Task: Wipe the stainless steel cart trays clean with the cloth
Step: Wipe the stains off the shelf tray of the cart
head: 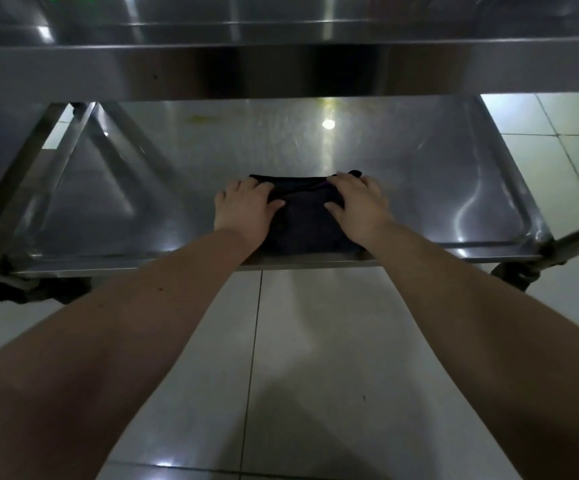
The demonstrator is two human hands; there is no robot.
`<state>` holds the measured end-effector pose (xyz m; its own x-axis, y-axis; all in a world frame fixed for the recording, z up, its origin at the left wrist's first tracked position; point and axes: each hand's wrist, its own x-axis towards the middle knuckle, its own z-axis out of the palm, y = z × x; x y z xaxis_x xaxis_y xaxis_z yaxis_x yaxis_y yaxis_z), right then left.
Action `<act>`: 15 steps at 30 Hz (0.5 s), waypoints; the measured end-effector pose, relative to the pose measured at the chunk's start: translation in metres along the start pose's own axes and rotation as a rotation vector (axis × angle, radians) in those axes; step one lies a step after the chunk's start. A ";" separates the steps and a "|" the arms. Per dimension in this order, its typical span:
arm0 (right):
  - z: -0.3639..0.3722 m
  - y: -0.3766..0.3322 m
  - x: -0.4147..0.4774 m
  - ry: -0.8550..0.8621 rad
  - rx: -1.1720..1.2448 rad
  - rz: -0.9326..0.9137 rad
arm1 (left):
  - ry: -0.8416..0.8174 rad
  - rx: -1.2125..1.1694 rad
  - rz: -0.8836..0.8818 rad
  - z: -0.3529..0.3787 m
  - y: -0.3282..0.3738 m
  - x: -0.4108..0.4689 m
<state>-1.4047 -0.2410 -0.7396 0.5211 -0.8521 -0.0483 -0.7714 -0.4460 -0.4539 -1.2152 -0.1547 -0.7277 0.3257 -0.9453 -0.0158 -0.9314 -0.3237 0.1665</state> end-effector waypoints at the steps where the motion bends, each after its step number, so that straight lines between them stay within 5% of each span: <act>1: 0.003 0.000 0.003 0.009 -0.009 0.025 | 0.013 -0.008 -0.017 0.001 -0.004 0.002; 6: 0.013 -0.001 0.000 0.161 0.051 0.049 | 0.087 -0.011 -0.006 0.005 -0.019 -0.003; 15: -0.008 -0.012 0.037 0.163 -0.178 0.081 | 0.160 0.101 -0.017 -0.007 -0.023 0.040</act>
<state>-1.3796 -0.2691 -0.7286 0.4004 -0.9134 0.0728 -0.8680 -0.4035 -0.2895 -1.1800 -0.1847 -0.7256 0.3559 -0.9239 0.1405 -0.9344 -0.3497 0.0675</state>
